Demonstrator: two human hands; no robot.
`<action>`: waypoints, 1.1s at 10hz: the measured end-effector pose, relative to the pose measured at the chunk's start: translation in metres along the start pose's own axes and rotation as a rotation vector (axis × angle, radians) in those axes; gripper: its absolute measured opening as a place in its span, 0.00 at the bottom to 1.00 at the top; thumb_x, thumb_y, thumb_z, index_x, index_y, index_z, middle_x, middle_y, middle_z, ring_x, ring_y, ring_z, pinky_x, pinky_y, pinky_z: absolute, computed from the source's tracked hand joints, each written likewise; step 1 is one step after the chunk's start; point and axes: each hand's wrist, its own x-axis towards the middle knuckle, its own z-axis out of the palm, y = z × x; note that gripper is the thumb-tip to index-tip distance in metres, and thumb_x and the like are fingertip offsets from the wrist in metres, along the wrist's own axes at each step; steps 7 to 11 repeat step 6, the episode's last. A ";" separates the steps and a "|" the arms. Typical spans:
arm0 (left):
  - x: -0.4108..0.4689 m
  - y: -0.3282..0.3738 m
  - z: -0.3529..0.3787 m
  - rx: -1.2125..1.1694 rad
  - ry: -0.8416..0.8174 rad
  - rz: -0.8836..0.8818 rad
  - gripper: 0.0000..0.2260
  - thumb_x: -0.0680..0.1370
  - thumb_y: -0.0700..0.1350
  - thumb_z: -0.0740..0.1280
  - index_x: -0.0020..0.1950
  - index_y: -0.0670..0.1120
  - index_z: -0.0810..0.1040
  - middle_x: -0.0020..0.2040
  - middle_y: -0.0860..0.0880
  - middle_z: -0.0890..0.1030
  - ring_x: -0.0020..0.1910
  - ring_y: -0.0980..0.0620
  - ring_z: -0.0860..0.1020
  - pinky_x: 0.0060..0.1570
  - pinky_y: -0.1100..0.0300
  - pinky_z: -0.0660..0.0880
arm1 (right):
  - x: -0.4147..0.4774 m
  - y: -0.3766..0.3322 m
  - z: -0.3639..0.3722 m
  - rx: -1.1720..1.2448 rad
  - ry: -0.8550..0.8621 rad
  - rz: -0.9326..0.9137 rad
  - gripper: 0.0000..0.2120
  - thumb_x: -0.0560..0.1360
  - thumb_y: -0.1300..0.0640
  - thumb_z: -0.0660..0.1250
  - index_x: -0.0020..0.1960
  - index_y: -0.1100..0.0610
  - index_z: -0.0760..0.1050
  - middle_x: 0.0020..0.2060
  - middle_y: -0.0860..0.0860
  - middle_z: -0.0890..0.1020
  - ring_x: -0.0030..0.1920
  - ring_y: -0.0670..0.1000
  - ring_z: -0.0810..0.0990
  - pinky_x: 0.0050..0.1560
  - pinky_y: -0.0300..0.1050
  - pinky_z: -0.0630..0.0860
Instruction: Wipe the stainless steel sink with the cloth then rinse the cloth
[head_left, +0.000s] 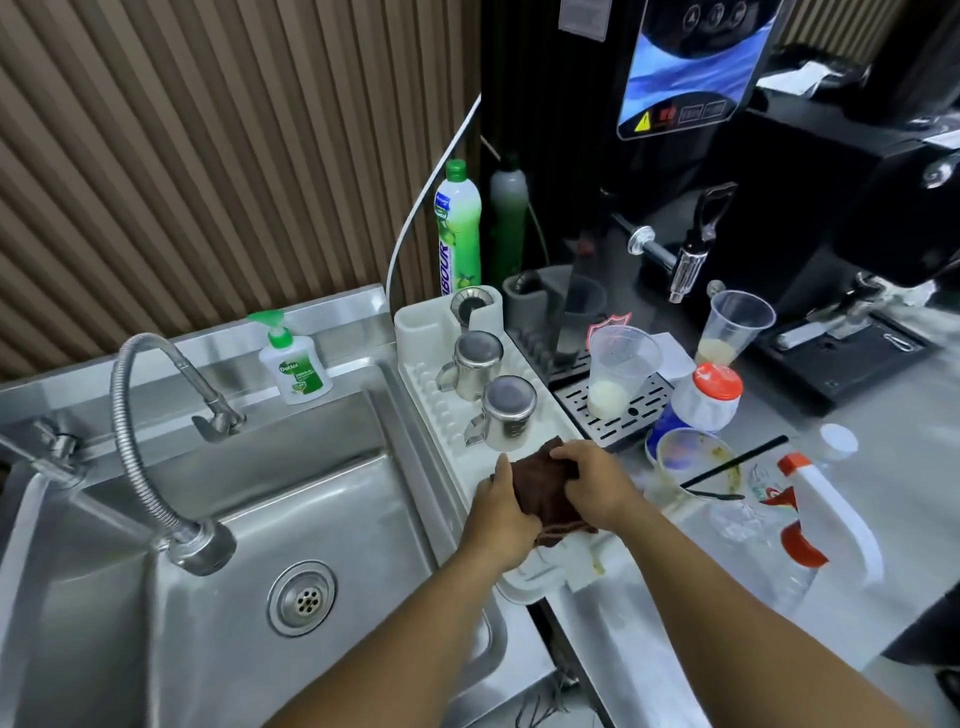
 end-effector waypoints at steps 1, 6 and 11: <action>-0.007 0.006 -0.004 0.361 0.105 0.127 0.29 0.77 0.41 0.67 0.77 0.48 0.62 0.75 0.44 0.59 0.63 0.41 0.73 0.56 0.53 0.75 | 0.001 0.004 0.003 -0.165 -0.011 -0.063 0.30 0.74 0.68 0.62 0.75 0.55 0.72 0.78 0.54 0.63 0.77 0.56 0.63 0.74 0.44 0.62; -0.020 -0.019 -0.028 0.681 0.139 0.294 0.19 0.81 0.56 0.61 0.69 0.50 0.72 0.71 0.50 0.69 0.72 0.46 0.64 0.73 0.41 0.54 | -0.028 -0.007 0.033 -0.492 0.039 -0.197 0.22 0.81 0.54 0.58 0.75 0.51 0.70 0.74 0.49 0.70 0.74 0.53 0.67 0.67 0.47 0.72; -0.020 -0.019 -0.028 0.681 0.139 0.294 0.19 0.81 0.56 0.61 0.69 0.50 0.72 0.71 0.50 0.69 0.72 0.46 0.64 0.73 0.41 0.54 | -0.028 -0.007 0.033 -0.492 0.039 -0.197 0.22 0.81 0.54 0.58 0.75 0.51 0.70 0.74 0.49 0.70 0.74 0.53 0.67 0.67 0.47 0.72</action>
